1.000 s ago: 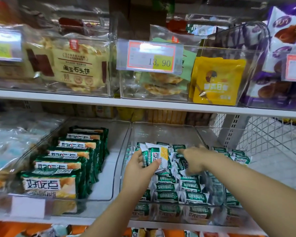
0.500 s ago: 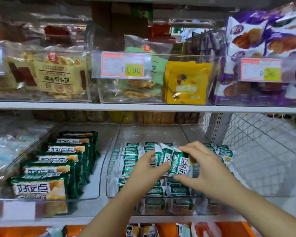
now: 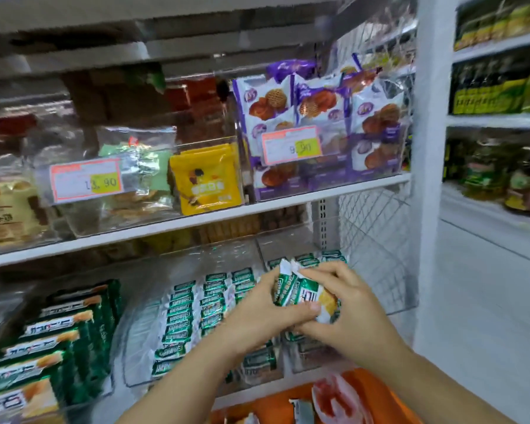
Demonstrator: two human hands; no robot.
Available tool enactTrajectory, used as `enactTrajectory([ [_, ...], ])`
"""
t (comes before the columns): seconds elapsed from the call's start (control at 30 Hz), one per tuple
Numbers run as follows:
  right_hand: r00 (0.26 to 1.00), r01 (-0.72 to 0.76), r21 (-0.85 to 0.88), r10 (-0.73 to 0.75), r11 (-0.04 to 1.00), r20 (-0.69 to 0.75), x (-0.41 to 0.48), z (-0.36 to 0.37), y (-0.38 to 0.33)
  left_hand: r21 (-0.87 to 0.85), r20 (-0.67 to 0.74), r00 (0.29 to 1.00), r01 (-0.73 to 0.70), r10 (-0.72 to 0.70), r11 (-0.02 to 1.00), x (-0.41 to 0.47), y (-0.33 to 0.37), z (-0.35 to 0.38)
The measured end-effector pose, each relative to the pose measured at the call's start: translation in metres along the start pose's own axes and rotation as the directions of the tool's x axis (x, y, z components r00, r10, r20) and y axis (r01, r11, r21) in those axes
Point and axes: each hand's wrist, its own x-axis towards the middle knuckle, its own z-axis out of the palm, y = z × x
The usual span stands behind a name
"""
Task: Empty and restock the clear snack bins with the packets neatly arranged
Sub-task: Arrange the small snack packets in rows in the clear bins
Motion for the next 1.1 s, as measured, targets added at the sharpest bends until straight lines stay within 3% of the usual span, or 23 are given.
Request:
enactTrajectory([
  [0.1,0.994,0.017,0.035,-0.013,0.999,-0.112,-0.007,-0.012,0.008,0.040,-0.006,0.998,-0.054,0.055,0.998,0.013,0.015,0.016],
  [0.2,0.990,0.053,-0.029,-0.056,0.998,-0.128,-0.009,-0.030,0.028,0.100,0.026,0.995,-0.100,0.098,0.990,0.034,0.022,0.029],
  [0.27,0.982,0.005,-0.005,-0.006,1.000,-0.186,-0.011,-0.046,0.049,0.150,0.040,0.991,-0.130,0.125,0.980,0.051,0.024,0.039],
  [0.33,0.923,-0.074,0.024,0.077,0.997,-0.376,-0.013,-0.063,0.073,0.168,0.020,0.988,-0.156,0.155,0.973,0.075,0.021,0.048],
  [0.4,0.810,-0.147,0.029,0.137,0.989,-0.570,-0.016,-0.075,0.098,0.125,-0.024,0.988,-0.150,0.154,0.981,0.100,0.017,0.058],
  [0.47,0.729,-0.191,0.070,0.189,0.979,-0.658,-0.017,-0.080,0.120,0.075,-0.078,0.988,-0.124,0.130,0.989,0.127,0.006,0.070],
  [0.67,0.735,-0.199,0.224,0.296,0.954,-0.610,-0.015,-0.059,0.156,0.051,-0.128,0.986,-0.097,0.103,0.994,0.180,-0.020,0.102],
  [0.83,0.678,-0.178,0.214,0.277,0.960,-0.681,-0.009,-0.050,0.169,0.001,-0.090,0.995,-0.035,0.035,0.999,0.222,-0.034,0.102],
  [0.97,0.623,-0.135,0.201,0.241,0.970,-0.744,-0.002,-0.049,0.174,0.107,0.004,1.000,-0.017,0.017,0.994,0.229,-0.054,0.098],
  [1.1,0.585,-0.139,0.146,0.200,0.979,-0.786,0.001,-0.043,0.178,0.357,0.123,0.992,-0.062,0.019,0.932,0.232,-0.061,0.099],
])
